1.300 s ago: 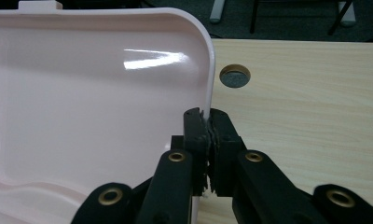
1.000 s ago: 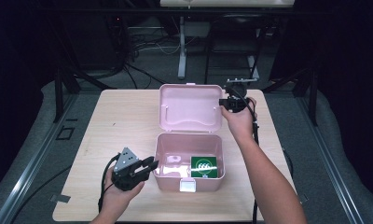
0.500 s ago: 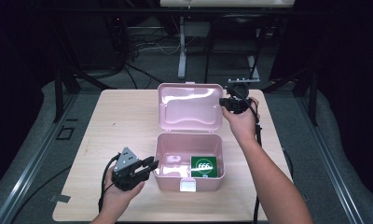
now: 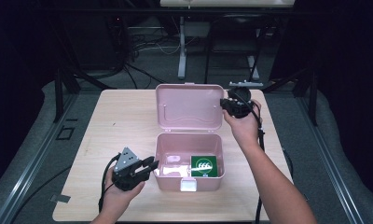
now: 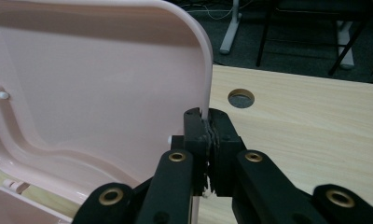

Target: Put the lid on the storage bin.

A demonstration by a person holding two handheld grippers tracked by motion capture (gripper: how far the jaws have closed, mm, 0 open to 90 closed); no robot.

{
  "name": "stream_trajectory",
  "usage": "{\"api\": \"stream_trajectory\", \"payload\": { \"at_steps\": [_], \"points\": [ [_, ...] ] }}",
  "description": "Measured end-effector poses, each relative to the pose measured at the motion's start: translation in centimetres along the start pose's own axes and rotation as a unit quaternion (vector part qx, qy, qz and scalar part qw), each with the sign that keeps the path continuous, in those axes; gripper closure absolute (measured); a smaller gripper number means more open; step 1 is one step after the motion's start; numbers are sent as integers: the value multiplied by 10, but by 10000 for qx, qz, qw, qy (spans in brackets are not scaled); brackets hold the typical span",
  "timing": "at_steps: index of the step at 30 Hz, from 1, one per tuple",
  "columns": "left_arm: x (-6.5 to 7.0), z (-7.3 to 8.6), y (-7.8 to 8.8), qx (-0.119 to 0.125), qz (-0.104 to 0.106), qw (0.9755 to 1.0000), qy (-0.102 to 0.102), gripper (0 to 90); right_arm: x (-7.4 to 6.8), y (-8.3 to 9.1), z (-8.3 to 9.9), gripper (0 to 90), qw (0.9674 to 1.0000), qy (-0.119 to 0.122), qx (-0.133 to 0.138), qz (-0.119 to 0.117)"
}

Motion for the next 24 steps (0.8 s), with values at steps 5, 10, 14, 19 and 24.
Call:
{"api": "stream_trajectory", "payload": {
  "at_steps": [5, 10, 14, 19, 24],
  "points": [
    [0, 0, 0, 1, -3, 10000, 3, 724, -2, 8, 3, 873, 9999, 63, 76, -37],
    [0, 0, 0, 21, -12, 10000, -1, 724, -3, 15, 7, 873, 9997, 130, 172, -92],
    [0, 0, 0, 4, -6, 10000, 3, 725, -5, 21, 10, 873, 9996, 168, 167, -123],
    [0, 0, 0, -3, -3, 10000, -3, 725, -6, 25, 13, 873, 9993, 188, 269, -166],
    [0, 0, 0, -4, -4, 10000, 0, 725, -6, 30, 16, 873, 9991, 198, 292, -221]
  ]
}}
Point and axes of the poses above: each handheld gripper's, and its own axes: y roughly backward along the jaws, z roughly out of its underside, x roughly to its right, the point moved 1 cm from there along -y, roughly forward along the jaws, and after that the axes turned 5 degrees about -z, right-handed, at the moved point
